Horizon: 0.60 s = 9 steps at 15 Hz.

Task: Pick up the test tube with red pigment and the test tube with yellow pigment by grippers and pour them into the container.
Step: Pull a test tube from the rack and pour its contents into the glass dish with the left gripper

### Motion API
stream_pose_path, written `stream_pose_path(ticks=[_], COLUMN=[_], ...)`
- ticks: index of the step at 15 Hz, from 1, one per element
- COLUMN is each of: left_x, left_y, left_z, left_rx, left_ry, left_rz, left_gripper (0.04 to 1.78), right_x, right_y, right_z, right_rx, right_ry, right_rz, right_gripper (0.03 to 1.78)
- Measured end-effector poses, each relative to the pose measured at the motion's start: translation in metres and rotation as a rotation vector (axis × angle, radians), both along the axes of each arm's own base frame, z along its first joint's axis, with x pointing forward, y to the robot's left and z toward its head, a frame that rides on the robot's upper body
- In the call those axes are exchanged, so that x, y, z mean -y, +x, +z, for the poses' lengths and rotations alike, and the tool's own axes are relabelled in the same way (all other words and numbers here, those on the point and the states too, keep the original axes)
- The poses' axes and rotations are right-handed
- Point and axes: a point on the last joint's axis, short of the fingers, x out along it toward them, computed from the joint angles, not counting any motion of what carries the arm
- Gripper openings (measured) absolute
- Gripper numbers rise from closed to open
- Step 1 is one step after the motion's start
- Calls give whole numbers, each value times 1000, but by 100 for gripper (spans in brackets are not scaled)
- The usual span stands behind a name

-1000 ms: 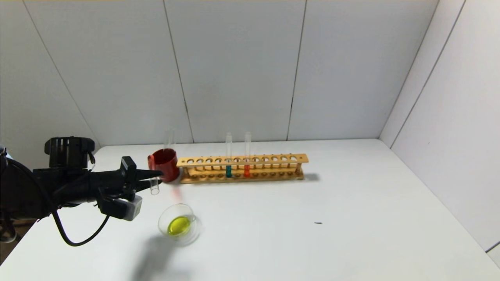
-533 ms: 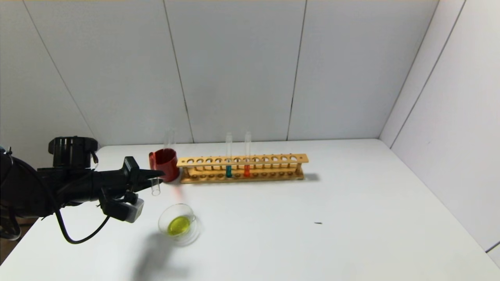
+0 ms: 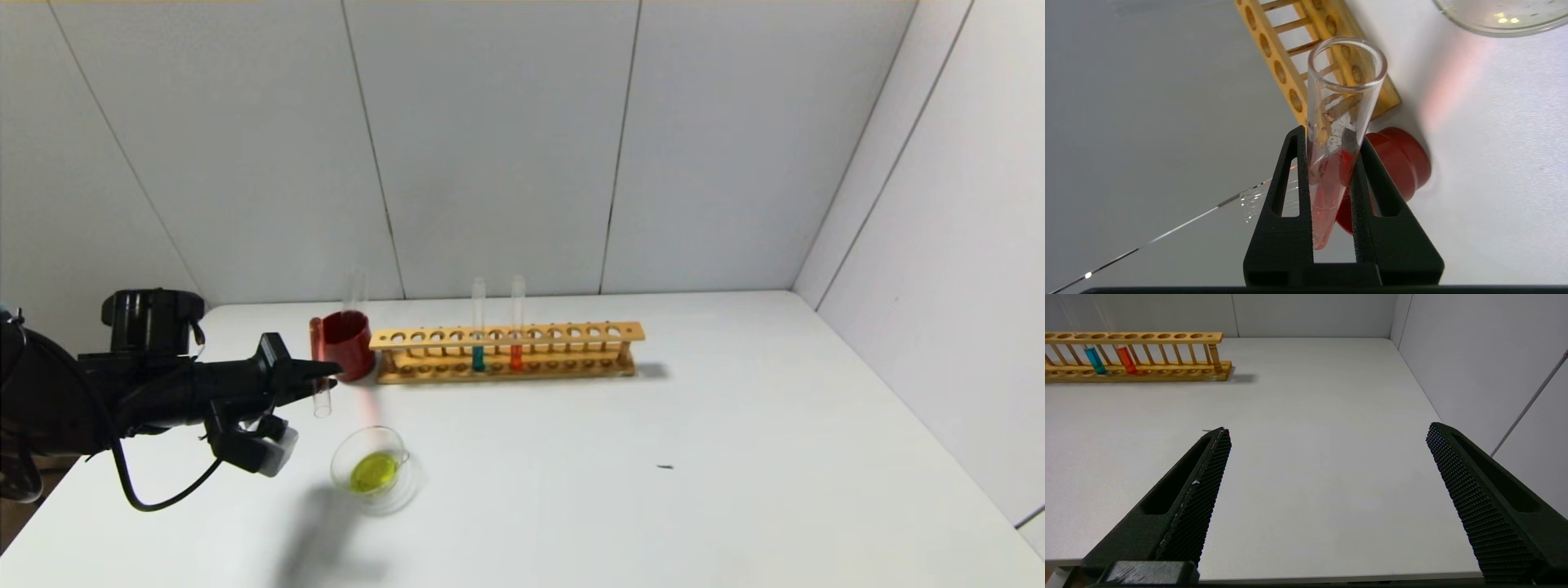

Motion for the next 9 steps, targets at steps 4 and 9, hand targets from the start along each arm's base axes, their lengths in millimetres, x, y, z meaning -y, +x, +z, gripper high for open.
stream_pose_path(ticks=[4,9], left_x=[2,8], left_y=[0,-1], left_z=[-1,-2], left_rx=[-11,-18], left_ry=[28,30], left_rz=[7,-12], left_gripper=[31,31], right_x=[0,0], right_y=[0,0], right_z=[0,0], right_rx=[0,0], right_ry=[0,0], right_rz=[0,1], right_gripper=[175,175])
